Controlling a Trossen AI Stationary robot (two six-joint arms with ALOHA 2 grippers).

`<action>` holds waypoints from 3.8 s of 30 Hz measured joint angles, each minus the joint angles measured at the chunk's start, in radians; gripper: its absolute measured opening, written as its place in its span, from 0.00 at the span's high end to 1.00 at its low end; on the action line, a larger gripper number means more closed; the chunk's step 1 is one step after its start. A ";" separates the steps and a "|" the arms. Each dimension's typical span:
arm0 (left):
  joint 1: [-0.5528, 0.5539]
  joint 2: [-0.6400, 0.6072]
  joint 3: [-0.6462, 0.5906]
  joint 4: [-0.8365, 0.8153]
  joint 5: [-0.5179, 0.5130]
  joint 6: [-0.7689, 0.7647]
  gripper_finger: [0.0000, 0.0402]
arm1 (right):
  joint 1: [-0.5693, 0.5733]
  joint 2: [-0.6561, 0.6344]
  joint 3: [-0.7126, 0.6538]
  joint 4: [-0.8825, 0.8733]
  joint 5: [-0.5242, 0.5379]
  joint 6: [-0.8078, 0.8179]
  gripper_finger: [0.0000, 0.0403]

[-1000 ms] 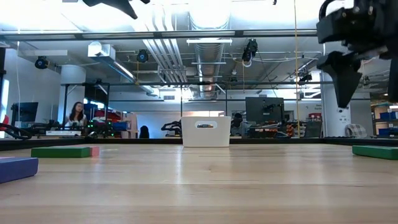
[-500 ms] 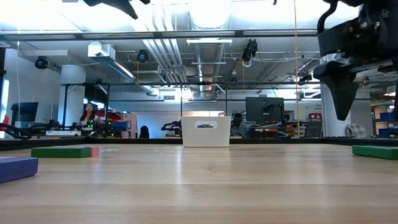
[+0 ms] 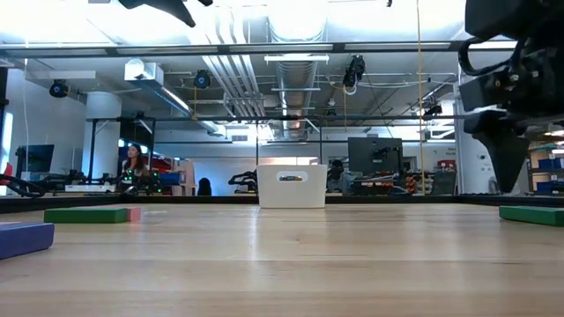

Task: Sort blocks
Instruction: Put the green block into the gray bin

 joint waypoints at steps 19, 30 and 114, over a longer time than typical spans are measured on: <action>0.000 0.000 0.000 0.000 0.000 -0.023 0.42 | 0.000 0.000 -0.003 0.064 0.033 -0.001 0.01; 0.000 0.000 0.000 0.001 0.000 -0.023 0.42 | 0.000 0.000 -0.056 0.086 0.015 0.057 0.01; 0.005 0.000 0.000 0.069 0.000 -0.023 0.42 | -0.009 0.036 -0.118 0.240 -0.088 -0.072 0.02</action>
